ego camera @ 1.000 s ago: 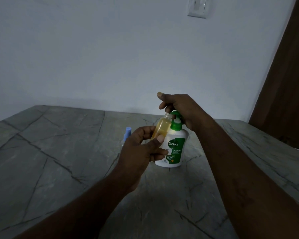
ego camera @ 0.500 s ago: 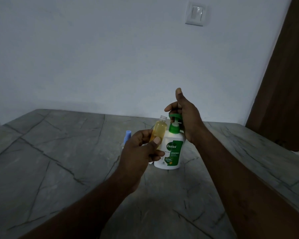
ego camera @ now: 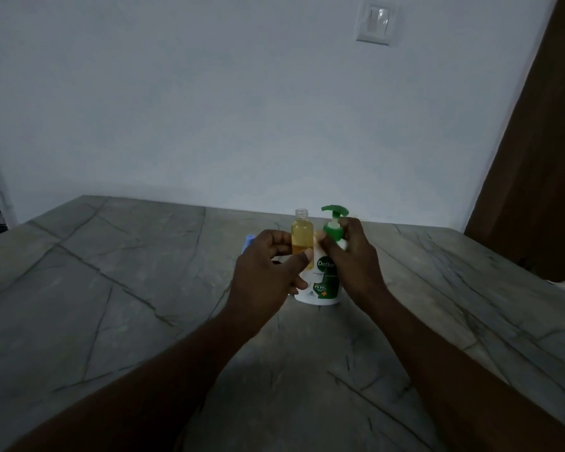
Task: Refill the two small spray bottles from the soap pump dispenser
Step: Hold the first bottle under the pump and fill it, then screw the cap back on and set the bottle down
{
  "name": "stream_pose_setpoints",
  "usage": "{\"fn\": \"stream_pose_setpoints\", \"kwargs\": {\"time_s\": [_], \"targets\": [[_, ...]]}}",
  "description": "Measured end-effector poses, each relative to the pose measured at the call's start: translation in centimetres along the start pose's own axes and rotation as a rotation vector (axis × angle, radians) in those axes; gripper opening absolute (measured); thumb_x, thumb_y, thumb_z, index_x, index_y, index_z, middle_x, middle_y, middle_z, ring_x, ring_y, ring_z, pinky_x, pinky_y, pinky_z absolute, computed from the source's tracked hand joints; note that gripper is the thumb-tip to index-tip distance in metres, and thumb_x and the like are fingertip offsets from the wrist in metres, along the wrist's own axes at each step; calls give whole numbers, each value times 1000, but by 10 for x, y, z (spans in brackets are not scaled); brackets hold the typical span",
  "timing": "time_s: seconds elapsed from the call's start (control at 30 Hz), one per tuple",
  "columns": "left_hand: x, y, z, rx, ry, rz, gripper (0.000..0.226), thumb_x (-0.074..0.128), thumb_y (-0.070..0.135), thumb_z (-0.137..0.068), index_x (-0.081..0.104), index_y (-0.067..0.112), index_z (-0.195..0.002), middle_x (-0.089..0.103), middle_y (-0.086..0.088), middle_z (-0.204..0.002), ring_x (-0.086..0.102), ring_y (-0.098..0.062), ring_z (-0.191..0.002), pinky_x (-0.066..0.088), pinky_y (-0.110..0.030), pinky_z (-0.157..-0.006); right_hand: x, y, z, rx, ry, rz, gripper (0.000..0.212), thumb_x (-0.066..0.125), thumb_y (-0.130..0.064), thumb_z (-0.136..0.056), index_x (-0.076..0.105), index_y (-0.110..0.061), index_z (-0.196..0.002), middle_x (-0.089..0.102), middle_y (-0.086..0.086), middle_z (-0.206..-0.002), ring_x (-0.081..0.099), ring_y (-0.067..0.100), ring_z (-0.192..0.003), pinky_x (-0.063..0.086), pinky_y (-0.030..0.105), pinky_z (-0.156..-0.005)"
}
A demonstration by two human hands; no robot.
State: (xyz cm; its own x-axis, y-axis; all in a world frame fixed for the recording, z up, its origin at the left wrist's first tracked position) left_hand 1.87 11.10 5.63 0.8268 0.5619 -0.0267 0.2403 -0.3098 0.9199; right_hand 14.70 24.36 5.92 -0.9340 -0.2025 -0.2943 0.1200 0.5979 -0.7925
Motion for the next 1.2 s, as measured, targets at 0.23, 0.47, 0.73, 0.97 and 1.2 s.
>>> {"fn": "stream_pose_setpoints", "kwargs": {"time_s": [0.23, 0.47, 0.73, 0.97, 1.2], "targets": [[-2, -5, 0, 32, 5, -141, 34, 76, 26, -88, 59, 18, -116, 71, 3, -105, 74, -15, -62, 60, -27, -54, 5, 24, 14, 33, -157, 34, 73, 81, -44, -83, 41, -30, -142, 66, -13, -122, 66, -2, -102, 54, 14, -78], [0, -14, 0, 24, -35, -265, 43, 74, 16, -89, 57, 22, -129, 65, 5, -108, 73, -13, -60, 57, -22, -51, 4, 23, 10, 29, -139, 66, 73, 83, -31, -84, 41, -26, -143, 62, -10, -125, 59, -7, -100, 50, 4, -69], [2, -22, 3, 50, -115, -526, 32, 75, 21, -85, 56, 26, -111, 61, 16, -96, 71, -10, -56, 57, -21, -52, -2, 27, 7, 6, -80, 131, 80, 84, -34, -84, 37, -26, -149, 58, -8, -133, 57, 8, -111, 48, 12, -82], [1, -33, 1, 32, -119, -660, 26, 77, 30, -80, 59, 20, -98, 69, 2, -86, 70, -17, -68, 60, -43, -73, -32, 4, 13, -132, 320, 262, 71, 81, -46, -83, 46, -20, -138, 54, -1, -125, 58, 13, -101, 53, 28, -77], [3, -29, 1, 99, -87, -862, 34, 73, 42, -85, 50, 22, -98, 55, 9, -81, 57, -10, -75, 42, -23, -65, -4, -29, 27, -513, -3, 485, 12, 71, -29, -91, 66, -19, -96, 68, -2, -88, 63, 15, -75, 57, 37, -68]]}}
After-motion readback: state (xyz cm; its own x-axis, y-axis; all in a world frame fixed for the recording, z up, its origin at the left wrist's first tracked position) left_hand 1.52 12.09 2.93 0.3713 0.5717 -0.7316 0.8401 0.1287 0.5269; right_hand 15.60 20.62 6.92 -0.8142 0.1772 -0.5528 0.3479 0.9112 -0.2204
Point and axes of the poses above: each hand's wrist, its own z-axis away from the middle knuckle, its own x-axis out of the palm, y = z × x, the point moved 7 cm from there along -z, towards the middle knuckle
